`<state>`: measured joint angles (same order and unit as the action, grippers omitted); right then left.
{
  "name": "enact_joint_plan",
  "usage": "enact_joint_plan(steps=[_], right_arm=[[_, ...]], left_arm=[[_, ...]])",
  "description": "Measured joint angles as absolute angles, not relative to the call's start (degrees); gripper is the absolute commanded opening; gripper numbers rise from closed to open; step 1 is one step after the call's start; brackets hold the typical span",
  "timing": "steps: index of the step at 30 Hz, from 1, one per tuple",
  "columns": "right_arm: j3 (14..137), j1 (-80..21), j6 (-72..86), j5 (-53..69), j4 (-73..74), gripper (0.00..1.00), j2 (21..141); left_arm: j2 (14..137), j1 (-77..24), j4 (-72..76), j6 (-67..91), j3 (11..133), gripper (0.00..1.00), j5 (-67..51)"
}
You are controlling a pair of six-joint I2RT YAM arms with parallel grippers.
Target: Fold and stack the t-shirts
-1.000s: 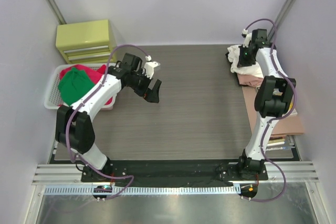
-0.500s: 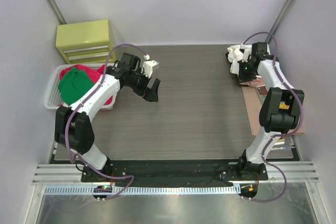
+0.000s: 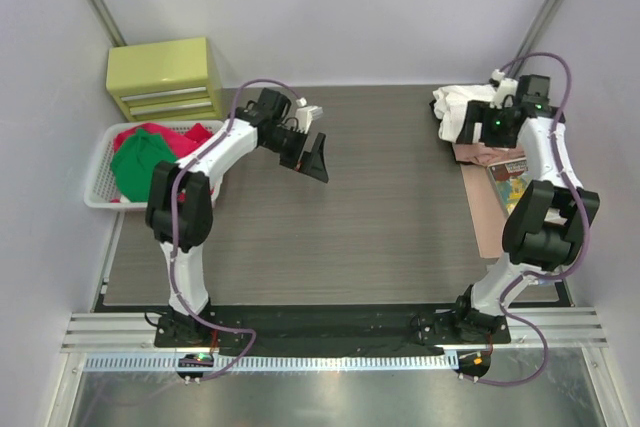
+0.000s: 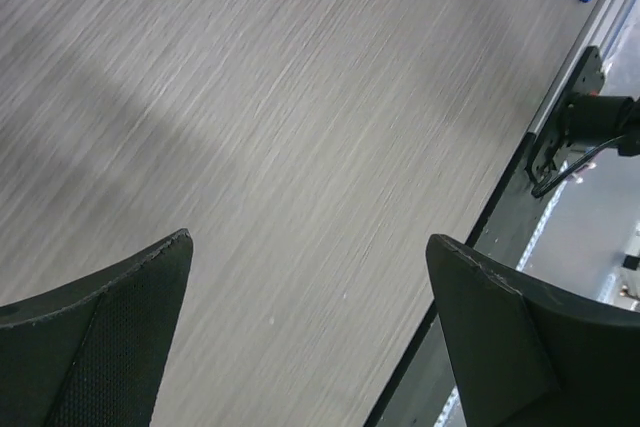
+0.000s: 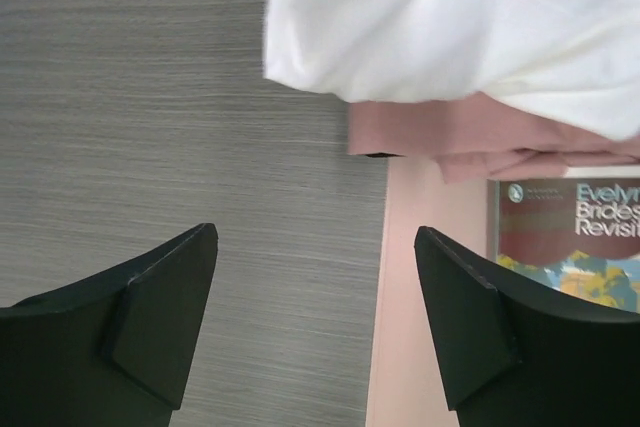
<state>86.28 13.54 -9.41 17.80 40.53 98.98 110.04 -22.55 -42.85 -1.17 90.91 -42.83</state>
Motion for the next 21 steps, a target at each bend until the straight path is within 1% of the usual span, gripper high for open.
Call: enact_joint_plan(steps=[2,5,8,11,14,17,21], right_arm=[[86.8,17.1,-8.9,19.9,40.6,0.86,99.5],[89.4,20.4,-8.6,20.6,40.8,0.85,101.6],[90.2,19.2,-8.4,19.1,40.7,0.85,102.7],[90.7,16.4,-8.4,16.9,40.7,0.85,102.9],[93.9,14.5,-8.0,15.5,40.8,0.85,104.9],[97.8,14.9,-6.9,14.6,40.0,0.84,108.8],[98.9,16.2,-5.8,13.5,39.7,0.84,112.8]], left_arm=[[114.1,-23.7,-42.9,-0.1,94.7,1.0,-43.8],[115.0,-25.9,-43.4,0.1,95.0,1.0,-44.2],[113.7,-27.6,-42.9,-0.2,92.8,1.0,-44.4],[110.8,-28.0,-42.9,-0.7,88.0,1.0,-43.6],[107.6,-27.6,-43.1,-1.1,84.8,1.0,-42.5],[105.0,-27.2,-42.7,-1.5,84.6,1.0,-41.6],[103.1,-27.2,-42.1,-2.0,84.6,1.0,-41.0]])
